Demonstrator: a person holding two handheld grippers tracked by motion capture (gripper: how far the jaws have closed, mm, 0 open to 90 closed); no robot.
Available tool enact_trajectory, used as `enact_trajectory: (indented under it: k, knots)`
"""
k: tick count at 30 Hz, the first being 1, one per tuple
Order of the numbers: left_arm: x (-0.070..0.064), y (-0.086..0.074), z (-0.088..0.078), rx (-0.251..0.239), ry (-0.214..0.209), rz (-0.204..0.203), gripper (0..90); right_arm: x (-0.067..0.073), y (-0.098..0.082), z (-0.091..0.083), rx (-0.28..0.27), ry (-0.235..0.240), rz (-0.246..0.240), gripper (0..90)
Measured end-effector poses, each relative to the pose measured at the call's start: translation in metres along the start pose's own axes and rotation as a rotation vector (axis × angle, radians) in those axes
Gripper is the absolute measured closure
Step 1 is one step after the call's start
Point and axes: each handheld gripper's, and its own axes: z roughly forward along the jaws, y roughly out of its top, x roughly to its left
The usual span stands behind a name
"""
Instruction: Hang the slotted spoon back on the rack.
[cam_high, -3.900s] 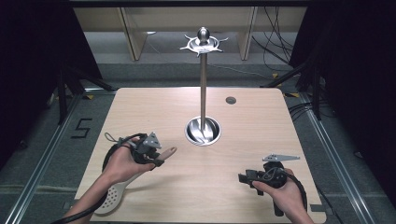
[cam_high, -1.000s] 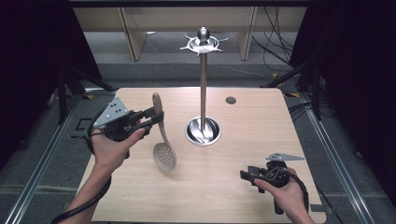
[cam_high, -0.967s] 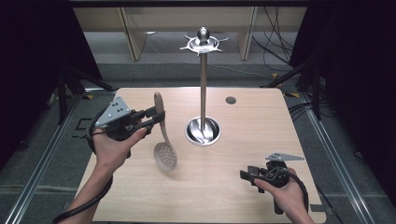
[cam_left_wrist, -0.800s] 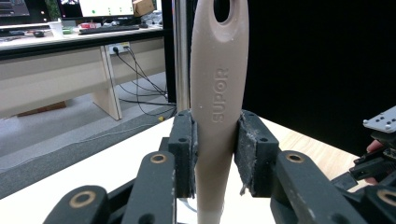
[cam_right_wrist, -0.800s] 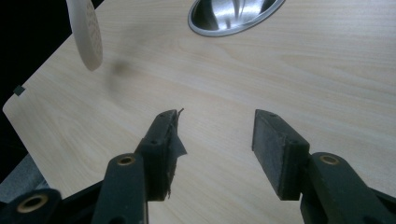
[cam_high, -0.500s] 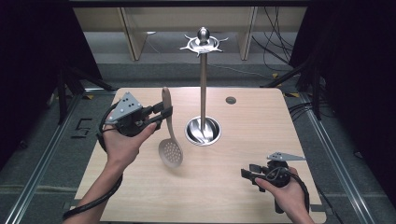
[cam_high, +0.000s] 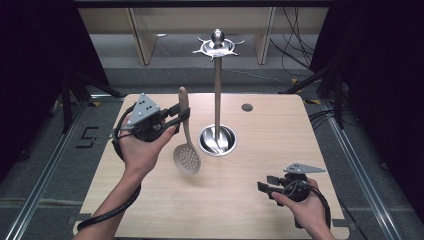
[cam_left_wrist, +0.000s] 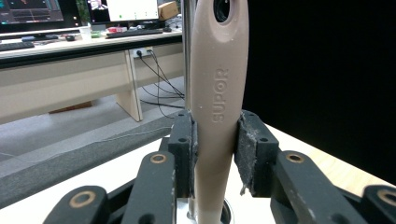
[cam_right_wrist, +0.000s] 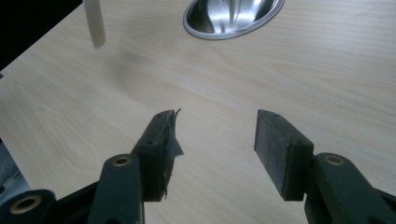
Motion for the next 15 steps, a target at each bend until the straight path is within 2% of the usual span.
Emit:
enact_trajectory:
  k: [2,4,7,8,15]
  knots:
    - [-0.001,0.0,0.001,0.001,0.001,-0.001,68.7,0.001,0.0,-0.001,0.008,-0.024,-0.012,48.7]
    - [-0.002,0.001,0.004,0.005,0.006,-0.008,68.7,0.0,0.0,0.0,-0.002,-0.003,-0.008,48.5]
    - [-0.002,0.001,0.006,0.007,0.008,-0.014,68.7,0.0,0.0,-0.001,0.008,-0.011,-0.006,48.4]
    - [-0.003,0.002,0.008,0.01,0.01,-0.014,68.7,0.003,0.0,-0.001,0.015,-0.008,0.021,48.3]
    - [-0.004,0.006,0.012,0.014,0.018,-0.003,68.7,0.003,-0.001,0.0,0.018,-0.009,0.025,48.1]
